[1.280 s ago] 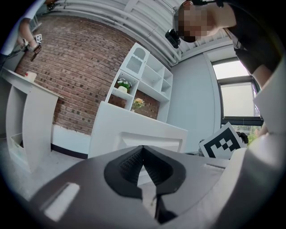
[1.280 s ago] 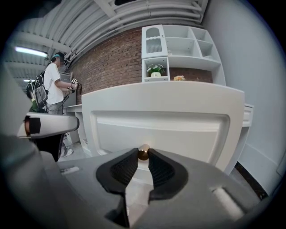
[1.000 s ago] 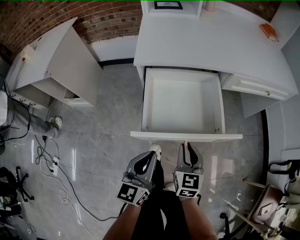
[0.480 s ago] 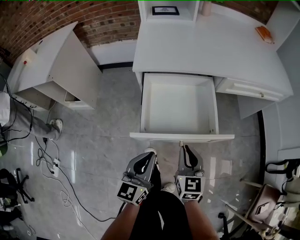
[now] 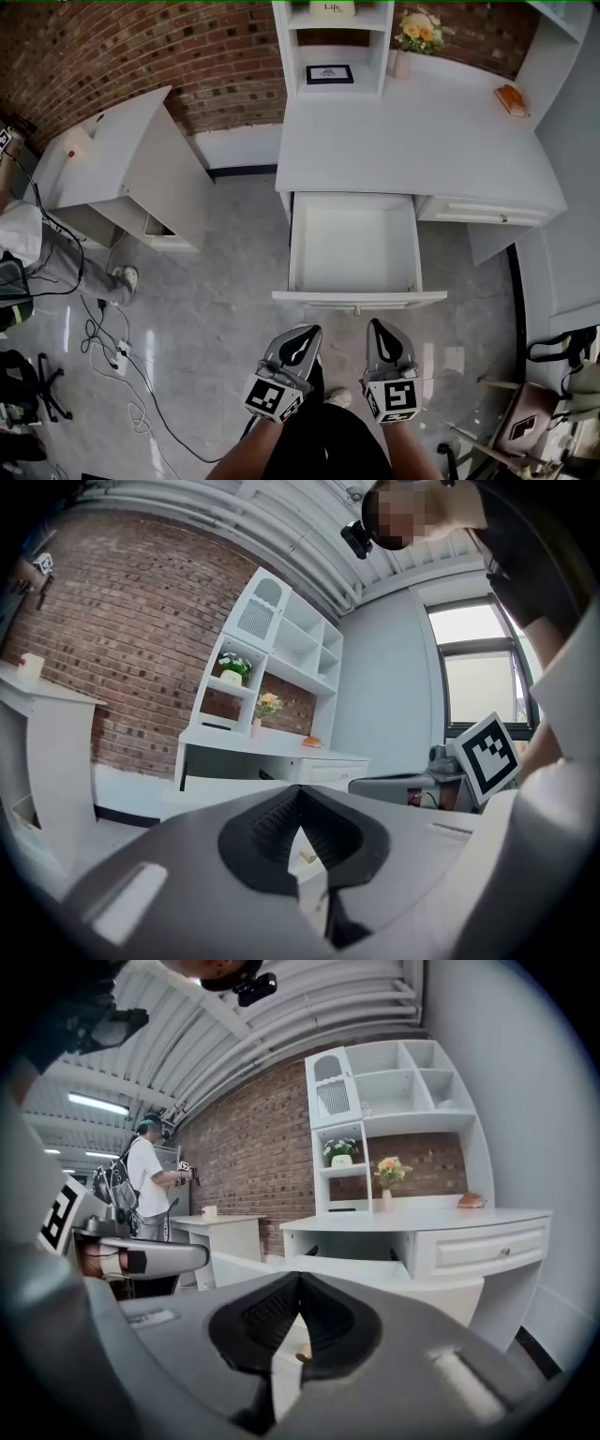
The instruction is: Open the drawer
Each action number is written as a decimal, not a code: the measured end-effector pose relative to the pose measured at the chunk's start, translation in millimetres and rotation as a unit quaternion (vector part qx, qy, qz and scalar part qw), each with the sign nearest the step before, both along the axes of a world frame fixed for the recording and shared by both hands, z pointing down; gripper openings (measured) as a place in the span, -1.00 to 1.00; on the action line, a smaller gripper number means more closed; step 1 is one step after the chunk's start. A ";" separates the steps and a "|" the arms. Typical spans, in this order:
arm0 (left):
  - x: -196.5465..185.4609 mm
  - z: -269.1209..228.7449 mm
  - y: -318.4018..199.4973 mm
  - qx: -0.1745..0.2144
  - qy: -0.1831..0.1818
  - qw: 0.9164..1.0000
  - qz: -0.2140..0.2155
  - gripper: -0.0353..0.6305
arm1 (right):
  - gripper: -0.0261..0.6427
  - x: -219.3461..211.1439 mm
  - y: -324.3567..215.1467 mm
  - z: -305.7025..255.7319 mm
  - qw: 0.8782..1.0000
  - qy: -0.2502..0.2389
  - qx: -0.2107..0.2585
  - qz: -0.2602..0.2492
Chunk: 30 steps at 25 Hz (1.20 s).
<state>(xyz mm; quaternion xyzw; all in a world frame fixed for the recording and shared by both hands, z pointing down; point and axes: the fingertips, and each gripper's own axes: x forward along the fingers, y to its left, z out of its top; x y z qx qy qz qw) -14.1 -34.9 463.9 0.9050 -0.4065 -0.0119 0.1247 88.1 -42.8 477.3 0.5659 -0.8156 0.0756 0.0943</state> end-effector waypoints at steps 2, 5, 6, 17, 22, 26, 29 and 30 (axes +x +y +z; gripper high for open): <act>0.6 -12.9 -0.4 0.000 0.004 1.000 0.000 -0.89 | -0.91 -0.3 4.3 -15.8 1.000 -0.006 0.008 -0.004; 2.3 -29.8 -1.6 0.002 0.011 1.000 0.003 -0.89 | -0.92 -1.2 9.6 -39.9 1.000 -0.014 0.020 -0.006; 3.1 -35.7 -1.8 0.003 0.015 1.000 0.003 -0.89 | -0.92 -1.8 11.6 -48.1 1.000 -0.016 0.023 -0.008; 12.8 -103.2 10.8 0.015 0.019 0.999 0.021 -0.89 | -0.92 5.3 33.0 -132.9 0.997 -0.032 0.060 -0.030; 11.4 -130.7 18.1 0.021 0.022 0.999 0.024 -0.89 | -0.92 4.8 39.4 -165.0 0.996 -0.040 0.071 -0.036; 14.9 -151.0 24.2 0.033 0.026 0.999 0.031 -0.89 | -0.92 6.0 46.2 -184.3 0.995 -0.045 0.078 -0.043; 16.2 -166.8 25.3 0.047 0.024 0.998 0.038 -0.89 | -0.92 8.1 50.0 -195.4 0.994 -0.049 0.082 -0.044; 15.0 -172.0 25.6 0.050 0.024 0.998 0.039 -0.89 | -0.92 8.0 51.7 -199.2 0.994 -0.049 0.083 -0.044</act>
